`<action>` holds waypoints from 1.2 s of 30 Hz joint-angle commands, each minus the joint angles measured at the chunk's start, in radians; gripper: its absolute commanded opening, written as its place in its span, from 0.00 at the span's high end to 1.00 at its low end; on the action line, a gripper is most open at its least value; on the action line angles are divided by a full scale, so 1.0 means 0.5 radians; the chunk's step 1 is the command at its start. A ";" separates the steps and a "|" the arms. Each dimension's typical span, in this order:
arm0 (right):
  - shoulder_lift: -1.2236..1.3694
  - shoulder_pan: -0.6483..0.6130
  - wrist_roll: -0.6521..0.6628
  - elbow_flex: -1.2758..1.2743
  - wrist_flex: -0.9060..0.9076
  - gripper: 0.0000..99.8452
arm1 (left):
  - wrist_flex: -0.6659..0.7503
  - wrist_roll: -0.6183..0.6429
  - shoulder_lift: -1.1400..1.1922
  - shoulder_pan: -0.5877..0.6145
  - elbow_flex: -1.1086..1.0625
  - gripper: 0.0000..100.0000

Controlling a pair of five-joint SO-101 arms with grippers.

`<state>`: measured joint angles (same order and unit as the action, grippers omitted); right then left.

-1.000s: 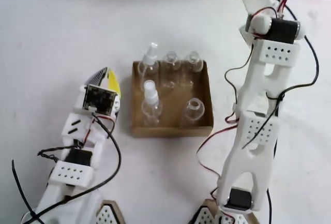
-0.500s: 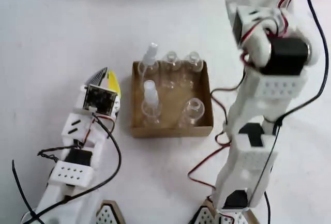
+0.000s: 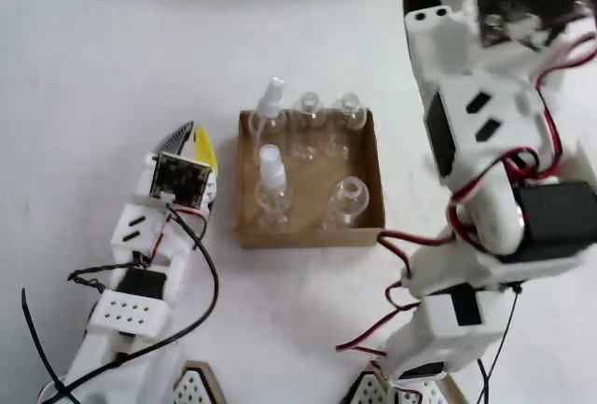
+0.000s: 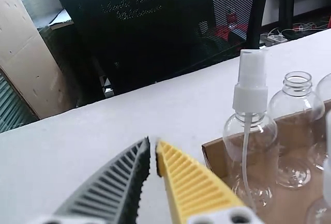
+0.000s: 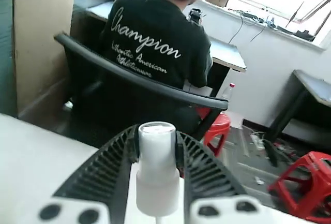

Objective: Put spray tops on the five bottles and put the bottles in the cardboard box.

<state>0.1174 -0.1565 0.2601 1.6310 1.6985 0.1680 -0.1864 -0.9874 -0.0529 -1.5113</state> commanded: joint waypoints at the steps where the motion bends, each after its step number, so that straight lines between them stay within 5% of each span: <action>1: -0.137 -0.008 -0.341 0.068 0.066 0.98 | 0.046 -0.015 0.005 -0.008 0.092 0.98; 13: -0.486 -0.020 -0.503 -0.015 0.069 0.98 | 0.046 -0.015 0.005 -0.008 0.092 0.98; 24: -1.186 -0.161 -0.512 -1.433 0.051 0.98 | 0.046 -0.015 0.005 -0.008 0.092 0.98; 36: -1.459 -0.226 -0.512 -2.823 -1.082 0.98 | 0.046 -0.015 0.005 -0.005 0.092 0.98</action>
<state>-0.6022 -0.2593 0.0161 0.3943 1.3441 0.1680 -0.1864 -0.9874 -0.0529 -1.5113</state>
